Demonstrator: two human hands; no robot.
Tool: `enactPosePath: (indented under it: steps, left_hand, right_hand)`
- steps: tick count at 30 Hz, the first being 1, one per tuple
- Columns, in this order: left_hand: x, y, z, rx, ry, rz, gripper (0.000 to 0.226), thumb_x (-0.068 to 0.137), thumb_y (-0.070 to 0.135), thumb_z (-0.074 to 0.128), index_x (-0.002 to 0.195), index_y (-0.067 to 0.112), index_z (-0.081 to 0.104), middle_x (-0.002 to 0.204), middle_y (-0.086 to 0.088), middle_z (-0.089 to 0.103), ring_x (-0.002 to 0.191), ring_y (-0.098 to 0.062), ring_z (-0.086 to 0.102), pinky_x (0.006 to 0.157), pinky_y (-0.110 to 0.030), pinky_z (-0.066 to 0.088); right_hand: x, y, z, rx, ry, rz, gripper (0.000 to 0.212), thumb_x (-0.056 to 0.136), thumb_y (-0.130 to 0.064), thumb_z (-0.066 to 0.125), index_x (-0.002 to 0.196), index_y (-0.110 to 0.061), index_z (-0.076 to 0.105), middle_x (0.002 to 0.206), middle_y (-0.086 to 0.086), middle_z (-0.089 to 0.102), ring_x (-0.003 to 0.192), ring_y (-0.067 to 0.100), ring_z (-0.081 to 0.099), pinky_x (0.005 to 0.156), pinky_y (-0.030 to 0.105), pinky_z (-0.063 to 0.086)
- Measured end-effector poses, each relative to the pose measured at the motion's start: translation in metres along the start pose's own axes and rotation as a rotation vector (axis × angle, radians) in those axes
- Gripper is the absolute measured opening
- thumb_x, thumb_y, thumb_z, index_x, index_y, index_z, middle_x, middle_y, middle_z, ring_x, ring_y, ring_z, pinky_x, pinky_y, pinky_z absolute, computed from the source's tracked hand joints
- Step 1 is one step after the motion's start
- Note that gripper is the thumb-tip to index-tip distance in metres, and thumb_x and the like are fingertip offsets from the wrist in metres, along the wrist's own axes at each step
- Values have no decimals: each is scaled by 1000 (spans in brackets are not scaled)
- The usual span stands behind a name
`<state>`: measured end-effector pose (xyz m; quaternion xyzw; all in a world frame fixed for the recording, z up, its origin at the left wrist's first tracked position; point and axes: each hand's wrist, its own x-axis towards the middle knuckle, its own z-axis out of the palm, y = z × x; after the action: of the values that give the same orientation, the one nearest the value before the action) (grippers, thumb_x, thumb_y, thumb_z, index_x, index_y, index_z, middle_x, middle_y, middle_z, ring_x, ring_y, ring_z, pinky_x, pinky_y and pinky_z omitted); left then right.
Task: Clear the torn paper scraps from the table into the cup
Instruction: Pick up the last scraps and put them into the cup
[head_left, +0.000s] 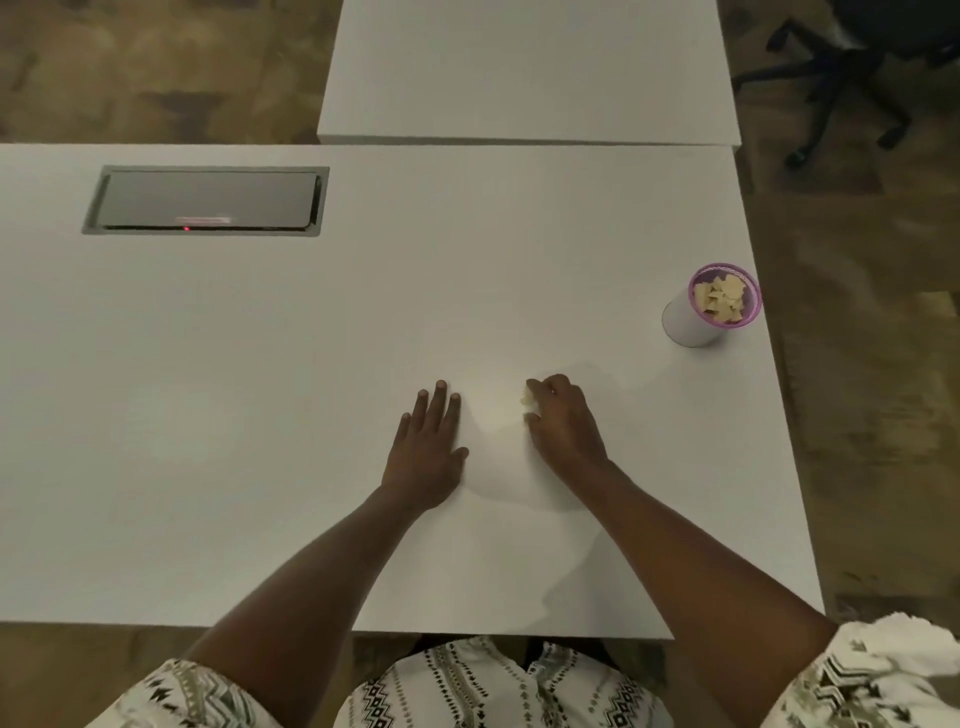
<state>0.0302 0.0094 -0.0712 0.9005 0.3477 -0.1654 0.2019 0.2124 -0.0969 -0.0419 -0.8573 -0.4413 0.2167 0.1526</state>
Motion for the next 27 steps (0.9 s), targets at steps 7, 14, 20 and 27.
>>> enactPosePath:
  steps: [7, 14, 20, 27]
  left_hand:
    - [0, -6, 1, -28, 3, 27, 79, 100, 40, 42, 157, 20, -9, 164, -1, -22, 153, -26, -13, 125, -44, 9]
    - [0, -6, 4, -30, 18, 29, 79, 100, 40, 42, 157, 19, -10, 164, -1, -23, 153, -27, -14, 125, -45, 9]
    - [1, -5, 5, -24, 27, 24, 79, 100, 39, 41, 157, 20, -10, 164, -1, -23, 153, -27, -14, 125, -44, 7]
    - [2, 7, 4, 7, 35, -12, 80, 98, 37, 44, 157, 13, -5, 165, -8, -18, 153, -31, -11, 124, -46, 12]
  right_hand:
    - [11, 5, 0, -185, -76, -118, 17, 90, -4, 50, 104, -8, 60, 109, 7, 54, 97, 28, 48, 72, 41, 50]
    - [22, -2, 6, -355, -84, -178, 27, 84, 8, 43, 102, -10, 52, 105, 10, 53, 94, 29, 53, 64, 31, 32]
    - [32, 2, 6, -358, -82, -230, 30, 80, 10, 40, 102, -6, 51, 102, 14, 53, 92, 31, 52, 65, 36, 38]
    - [37, 24, -21, 127, 47, 70, 10, 90, -13, 57, 88, -8, 64, 92, 12, 65, 86, 31, 60, 76, 36, 47]
